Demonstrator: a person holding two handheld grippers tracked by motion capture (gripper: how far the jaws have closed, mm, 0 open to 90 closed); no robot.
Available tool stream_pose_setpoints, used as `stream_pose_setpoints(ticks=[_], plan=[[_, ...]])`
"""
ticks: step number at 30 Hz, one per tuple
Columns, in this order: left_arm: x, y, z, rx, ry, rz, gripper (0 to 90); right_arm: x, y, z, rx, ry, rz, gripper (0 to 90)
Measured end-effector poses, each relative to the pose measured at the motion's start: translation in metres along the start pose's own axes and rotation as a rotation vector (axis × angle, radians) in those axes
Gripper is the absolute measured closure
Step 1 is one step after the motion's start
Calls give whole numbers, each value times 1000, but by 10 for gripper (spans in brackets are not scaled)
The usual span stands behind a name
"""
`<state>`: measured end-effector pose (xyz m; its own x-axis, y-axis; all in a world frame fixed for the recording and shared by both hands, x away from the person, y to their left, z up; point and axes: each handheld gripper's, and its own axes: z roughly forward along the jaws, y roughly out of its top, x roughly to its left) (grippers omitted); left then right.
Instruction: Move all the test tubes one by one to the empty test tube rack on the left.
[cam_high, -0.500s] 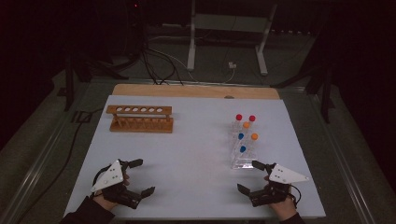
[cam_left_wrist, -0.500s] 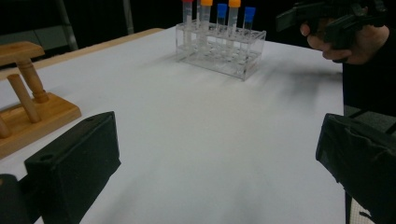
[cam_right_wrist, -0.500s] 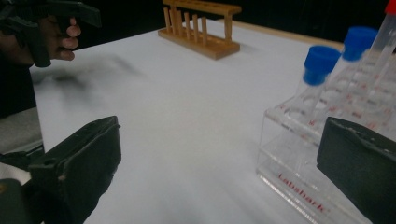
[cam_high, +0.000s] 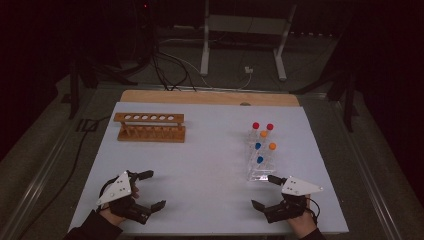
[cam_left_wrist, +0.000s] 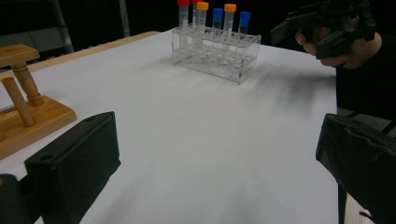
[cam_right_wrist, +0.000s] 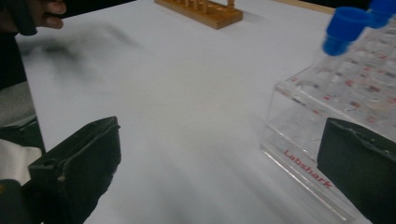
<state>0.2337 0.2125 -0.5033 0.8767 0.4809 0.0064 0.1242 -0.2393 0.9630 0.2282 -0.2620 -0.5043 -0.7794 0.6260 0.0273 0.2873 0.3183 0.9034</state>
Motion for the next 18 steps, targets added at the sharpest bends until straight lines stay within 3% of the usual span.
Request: stream_pose_setpoints(ticks=[8,18], plan=[[0,0,1,1,-4,2,5,10,8,-3,10,4,-27,0],[0,0,1,-4,-9,-5,5,16,30,-15,-61,-7,-15,0]])
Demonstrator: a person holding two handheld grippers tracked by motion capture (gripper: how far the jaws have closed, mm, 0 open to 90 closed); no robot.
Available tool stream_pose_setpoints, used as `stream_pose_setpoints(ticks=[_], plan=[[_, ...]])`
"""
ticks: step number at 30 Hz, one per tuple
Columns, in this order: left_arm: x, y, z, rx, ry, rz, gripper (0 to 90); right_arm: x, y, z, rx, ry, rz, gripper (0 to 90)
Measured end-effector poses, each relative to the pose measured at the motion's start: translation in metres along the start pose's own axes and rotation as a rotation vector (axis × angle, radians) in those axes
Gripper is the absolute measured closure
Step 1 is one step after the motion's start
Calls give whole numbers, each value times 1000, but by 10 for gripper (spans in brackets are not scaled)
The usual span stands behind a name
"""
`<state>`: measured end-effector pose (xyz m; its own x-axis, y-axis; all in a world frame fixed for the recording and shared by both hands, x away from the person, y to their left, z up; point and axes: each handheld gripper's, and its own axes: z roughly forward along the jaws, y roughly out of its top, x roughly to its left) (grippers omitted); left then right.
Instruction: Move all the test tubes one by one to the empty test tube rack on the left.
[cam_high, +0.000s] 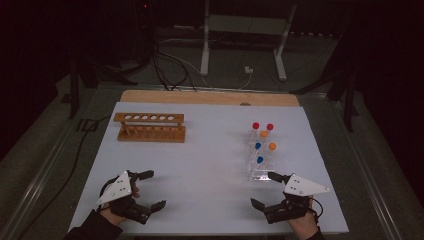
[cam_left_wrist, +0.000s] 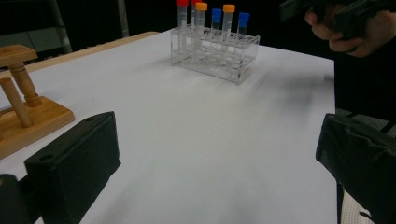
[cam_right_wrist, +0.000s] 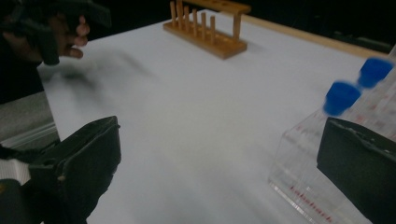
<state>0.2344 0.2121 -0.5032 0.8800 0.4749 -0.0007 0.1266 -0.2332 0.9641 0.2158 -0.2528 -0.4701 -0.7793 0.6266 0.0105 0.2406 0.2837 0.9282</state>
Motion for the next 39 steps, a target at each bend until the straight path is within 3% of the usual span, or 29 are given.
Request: stream_pose_setpoints(ticks=[4,12,22,31,39], plan=[[0,0,0,-2,-2,-2,5,1,9,-4,-22,-21,9,0],[0,0,0,-2,-5,-6,5,1,20,-4,-57,-105,26,0],[0,1,0,-2,-3,-8,5,-7,38,1,-96,-206,62,0],[0,2,-1,-16,-7,-17,5,-18,41,23,-55,-333,116,0],[0,1,-1,-14,-9,-13,5,-22,34,33,4,-386,142,14]])
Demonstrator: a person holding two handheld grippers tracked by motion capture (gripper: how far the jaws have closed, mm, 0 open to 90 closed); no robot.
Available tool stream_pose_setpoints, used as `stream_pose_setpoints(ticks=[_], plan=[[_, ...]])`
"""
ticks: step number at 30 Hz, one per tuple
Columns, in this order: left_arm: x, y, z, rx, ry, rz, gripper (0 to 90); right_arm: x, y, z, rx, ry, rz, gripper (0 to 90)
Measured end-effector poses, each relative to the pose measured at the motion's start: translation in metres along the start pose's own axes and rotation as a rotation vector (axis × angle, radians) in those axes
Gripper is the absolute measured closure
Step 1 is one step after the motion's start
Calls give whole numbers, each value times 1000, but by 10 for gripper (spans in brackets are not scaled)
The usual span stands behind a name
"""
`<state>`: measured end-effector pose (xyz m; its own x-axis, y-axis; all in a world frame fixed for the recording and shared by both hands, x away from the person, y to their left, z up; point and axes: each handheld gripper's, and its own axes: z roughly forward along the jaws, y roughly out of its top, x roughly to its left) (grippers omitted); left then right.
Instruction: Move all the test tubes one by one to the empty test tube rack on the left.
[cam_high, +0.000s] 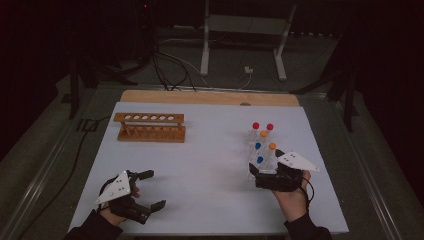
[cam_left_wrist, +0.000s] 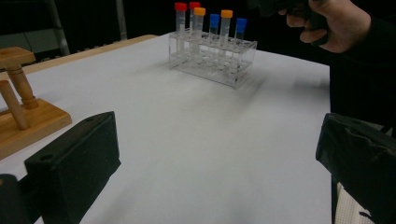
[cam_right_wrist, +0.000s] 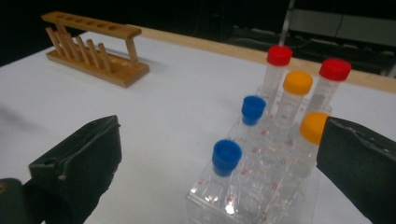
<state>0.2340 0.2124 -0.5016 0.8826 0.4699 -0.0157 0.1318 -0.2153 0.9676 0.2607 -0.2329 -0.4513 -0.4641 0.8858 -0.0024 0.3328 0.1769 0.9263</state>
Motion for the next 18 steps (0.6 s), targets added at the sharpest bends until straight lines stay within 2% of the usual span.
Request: stream_pose_setpoints(ticks=[1,3,5,8,11,13,18], plan=[[0,0,0,0,-1,-1,5,1,-1,0,3,-12,4,63],[0,0,0,1,-3,-1,5,3,-2,0,24,-18,10,70],[0,0,0,3,1,4,5,5,-4,0,37,-31,17,139],[0,0,0,1,-1,2,5,5,-6,0,68,-54,39,169],[0,0,0,-1,-2,-1,5,3,-8,2,108,-67,46,242],[0,0,0,-3,-3,-3,5,1,-10,5,141,-62,41,309],[0,0,0,-2,-6,-6,5,0,-12,8,185,-43,42,469]])
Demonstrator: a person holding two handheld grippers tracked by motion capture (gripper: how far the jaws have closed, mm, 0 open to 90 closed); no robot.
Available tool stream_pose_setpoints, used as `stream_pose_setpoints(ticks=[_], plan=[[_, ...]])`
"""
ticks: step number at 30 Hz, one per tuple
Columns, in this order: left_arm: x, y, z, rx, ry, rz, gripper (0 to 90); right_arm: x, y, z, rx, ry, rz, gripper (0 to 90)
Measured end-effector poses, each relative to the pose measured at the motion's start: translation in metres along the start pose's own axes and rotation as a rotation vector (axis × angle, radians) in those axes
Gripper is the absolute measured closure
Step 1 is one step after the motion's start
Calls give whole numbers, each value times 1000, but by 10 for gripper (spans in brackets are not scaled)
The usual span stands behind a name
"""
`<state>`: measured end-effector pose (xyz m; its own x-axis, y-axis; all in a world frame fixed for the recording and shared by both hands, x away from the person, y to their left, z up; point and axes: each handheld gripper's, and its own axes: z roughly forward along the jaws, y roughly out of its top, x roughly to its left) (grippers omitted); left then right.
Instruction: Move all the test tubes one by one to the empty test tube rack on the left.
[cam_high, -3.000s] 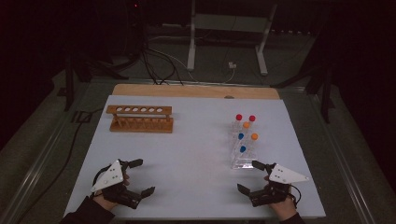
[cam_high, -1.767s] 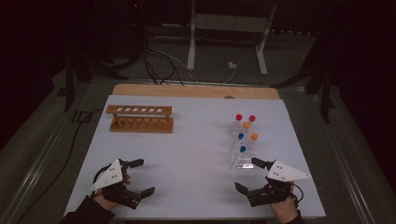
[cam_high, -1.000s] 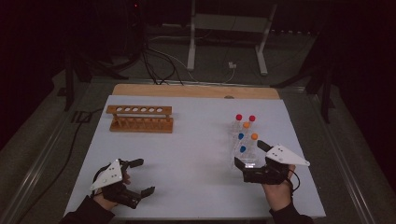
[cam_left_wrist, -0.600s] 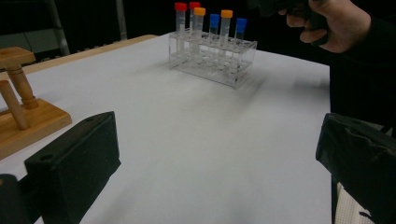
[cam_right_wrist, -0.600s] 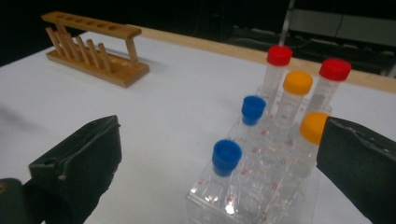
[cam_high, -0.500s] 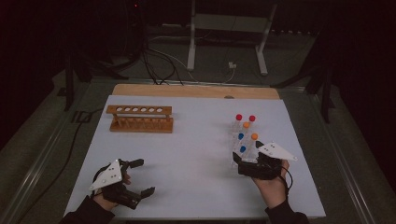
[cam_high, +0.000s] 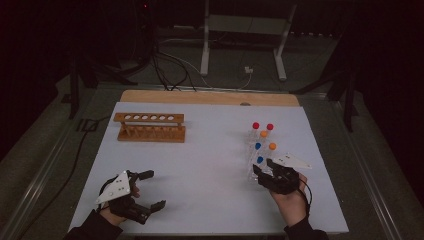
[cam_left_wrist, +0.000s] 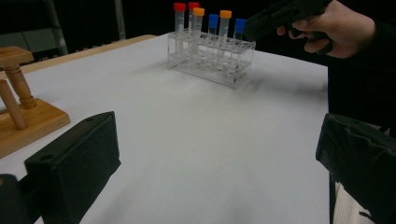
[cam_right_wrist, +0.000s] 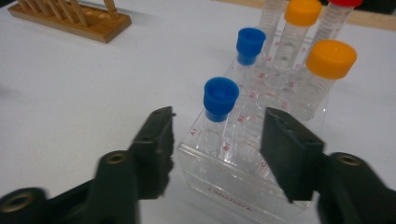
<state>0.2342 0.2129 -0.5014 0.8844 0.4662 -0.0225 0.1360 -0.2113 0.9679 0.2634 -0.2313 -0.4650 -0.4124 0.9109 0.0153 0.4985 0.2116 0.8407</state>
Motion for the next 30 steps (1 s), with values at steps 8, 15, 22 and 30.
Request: stream_pose_setpoints(ticks=[8,15,22,30], plan=[[0,0,0,-1,-1,-2,5,-4,1,6,48,17,18,639],[0,0,0,0,-1,-1,5,-6,2,11,64,51,23,729],[0,0,0,3,-1,2,5,-5,2,13,65,47,10,769],[0,0,1,7,2,6,5,-4,6,5,21,40,-18,772]])
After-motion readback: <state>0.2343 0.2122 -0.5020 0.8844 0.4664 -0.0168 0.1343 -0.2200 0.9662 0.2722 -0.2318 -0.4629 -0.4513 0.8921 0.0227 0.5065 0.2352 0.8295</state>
